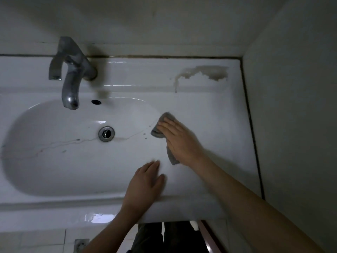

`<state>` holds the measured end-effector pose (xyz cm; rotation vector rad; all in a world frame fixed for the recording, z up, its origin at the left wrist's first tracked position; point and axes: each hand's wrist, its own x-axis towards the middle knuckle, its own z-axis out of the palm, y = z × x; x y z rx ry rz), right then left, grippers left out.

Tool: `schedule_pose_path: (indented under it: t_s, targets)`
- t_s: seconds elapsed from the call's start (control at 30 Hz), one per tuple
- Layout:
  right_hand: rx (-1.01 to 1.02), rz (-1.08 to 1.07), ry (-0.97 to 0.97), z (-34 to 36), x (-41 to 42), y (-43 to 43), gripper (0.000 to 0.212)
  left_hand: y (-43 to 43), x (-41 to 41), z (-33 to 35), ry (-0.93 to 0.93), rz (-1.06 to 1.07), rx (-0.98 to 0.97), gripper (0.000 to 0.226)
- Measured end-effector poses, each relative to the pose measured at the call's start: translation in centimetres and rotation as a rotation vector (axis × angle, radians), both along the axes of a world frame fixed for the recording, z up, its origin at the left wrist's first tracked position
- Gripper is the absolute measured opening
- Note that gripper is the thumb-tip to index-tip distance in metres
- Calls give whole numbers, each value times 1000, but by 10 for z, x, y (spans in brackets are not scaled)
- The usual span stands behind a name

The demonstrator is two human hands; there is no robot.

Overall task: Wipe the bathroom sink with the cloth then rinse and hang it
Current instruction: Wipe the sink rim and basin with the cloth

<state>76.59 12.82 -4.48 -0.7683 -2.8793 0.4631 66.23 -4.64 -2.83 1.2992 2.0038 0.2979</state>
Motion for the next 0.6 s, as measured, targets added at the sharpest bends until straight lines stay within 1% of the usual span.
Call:
schedule_pose_path:
  t_s: [0.13,0.2,0.23,0.3,0.37,0.43,0.47,0.5,0.53,0.57,0.6]
  targets:
    - [-132,-62,22,5,43,-40,49,0,0,4,-17,7,-24,74]
    - [-232,-141,75,9,60,-53,45,2,0,5,-11,14,-23,74]
    - [-313,-204,106,10,68,-58,43,2,0,6,-13,17,-18,74]
    - [-504,-398,181,21,79,-62,37,3,0,7,-26,26,-10,74]
    - [-671,-649,248,38,81,-57,32,3,0,5,-22,20,-3,74]
    - [-767,-840,317,59,81,-45,32,3,0,3,-10,28,1,72]
    - [-826,-892,346,67,82,-36,31,3,1,2,-8,51,6,71]
    - [-909,-933,431,74,83,-27,31,3,2,2,-7,74,16,70]
    - [-971,-1028,583,77,82,-14,33,3,2,1,-9,90,29,70]
    - [-982,-1114,717,79,81,2,36,3,3,-1,-9,96,41,70]
    - [-923,-1141,774,84,80,23,39,3,2,-2,-5,96,50,70]
